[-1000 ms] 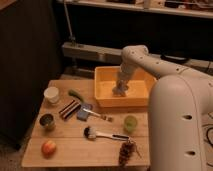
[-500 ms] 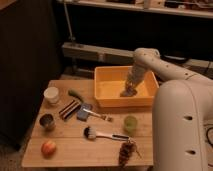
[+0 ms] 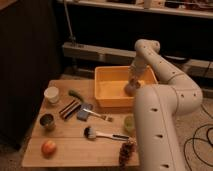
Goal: Wipe tray with towel
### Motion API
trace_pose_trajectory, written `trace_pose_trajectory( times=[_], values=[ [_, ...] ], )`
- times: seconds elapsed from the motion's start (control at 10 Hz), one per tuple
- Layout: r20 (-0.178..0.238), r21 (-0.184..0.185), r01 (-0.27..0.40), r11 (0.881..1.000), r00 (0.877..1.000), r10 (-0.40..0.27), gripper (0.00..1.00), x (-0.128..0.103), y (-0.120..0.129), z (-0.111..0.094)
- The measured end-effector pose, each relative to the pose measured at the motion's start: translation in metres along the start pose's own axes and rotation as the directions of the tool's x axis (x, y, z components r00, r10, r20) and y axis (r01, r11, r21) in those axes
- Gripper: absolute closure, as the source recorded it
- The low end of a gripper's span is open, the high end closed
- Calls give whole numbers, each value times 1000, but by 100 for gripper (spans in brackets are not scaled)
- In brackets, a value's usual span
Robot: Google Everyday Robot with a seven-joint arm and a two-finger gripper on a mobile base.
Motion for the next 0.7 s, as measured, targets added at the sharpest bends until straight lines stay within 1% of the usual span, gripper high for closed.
trace_pose_trajectory(
  times=[0.2, 0.7],
  values=[
    [5, 13, 9, 1000, 1000, -9, 100, -6, 4, -2],
    [6, 17, 9, 1000, 1000, -9, 100, -7, 3, -2]
  ],
)
